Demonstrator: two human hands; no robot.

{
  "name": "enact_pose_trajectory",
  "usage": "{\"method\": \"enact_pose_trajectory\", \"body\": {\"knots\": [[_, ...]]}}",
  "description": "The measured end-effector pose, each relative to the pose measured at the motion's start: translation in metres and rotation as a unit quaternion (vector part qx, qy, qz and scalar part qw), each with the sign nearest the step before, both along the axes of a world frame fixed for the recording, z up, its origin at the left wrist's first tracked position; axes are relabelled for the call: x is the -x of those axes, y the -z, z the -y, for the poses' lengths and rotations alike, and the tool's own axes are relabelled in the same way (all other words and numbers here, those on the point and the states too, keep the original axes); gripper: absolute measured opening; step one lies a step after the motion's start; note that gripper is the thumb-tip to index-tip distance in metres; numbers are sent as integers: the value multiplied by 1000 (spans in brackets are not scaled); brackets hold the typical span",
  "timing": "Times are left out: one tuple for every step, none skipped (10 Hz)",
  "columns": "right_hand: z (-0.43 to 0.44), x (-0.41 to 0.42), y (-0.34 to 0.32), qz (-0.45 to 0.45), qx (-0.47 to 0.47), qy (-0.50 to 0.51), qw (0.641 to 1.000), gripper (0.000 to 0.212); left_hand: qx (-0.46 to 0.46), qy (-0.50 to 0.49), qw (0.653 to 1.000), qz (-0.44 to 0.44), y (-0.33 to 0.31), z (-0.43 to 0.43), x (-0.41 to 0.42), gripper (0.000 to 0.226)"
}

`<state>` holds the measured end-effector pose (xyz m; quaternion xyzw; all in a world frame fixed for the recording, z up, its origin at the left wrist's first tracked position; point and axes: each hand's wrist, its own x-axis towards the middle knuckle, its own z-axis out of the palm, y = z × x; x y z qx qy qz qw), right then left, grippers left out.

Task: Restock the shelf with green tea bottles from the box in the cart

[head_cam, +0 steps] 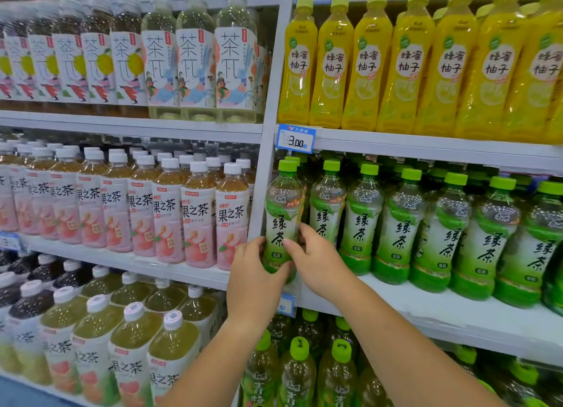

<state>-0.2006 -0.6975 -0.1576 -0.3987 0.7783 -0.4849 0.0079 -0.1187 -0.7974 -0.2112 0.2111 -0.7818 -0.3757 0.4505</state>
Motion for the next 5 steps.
{"method": "enact_pose_trajectory", "body": {"knots": [[-4, 0, -2, 2, -15, -9, 1000, 33, -7, 14, 1000, 9, -2, 3, -1, 68], [-8, 1, 2, 3, -21, -9, 1000, 40, -2, 21, 1000, 15, -4, 2, -3, 67], [-16, 7, 9, -23, -50, 28, 998, 47, -6, 38, 999, 16, -2, 1, -10, 59], [-25, 8, 16, -35, -70, 42, 996, 48, -24, 51, 998, 26, 1, 0, -23, 53], [-39, 11, 12, 17, -79, 57, 995, 55, -112, 69, 990, 57, -6, 0, -35, 48]]}}
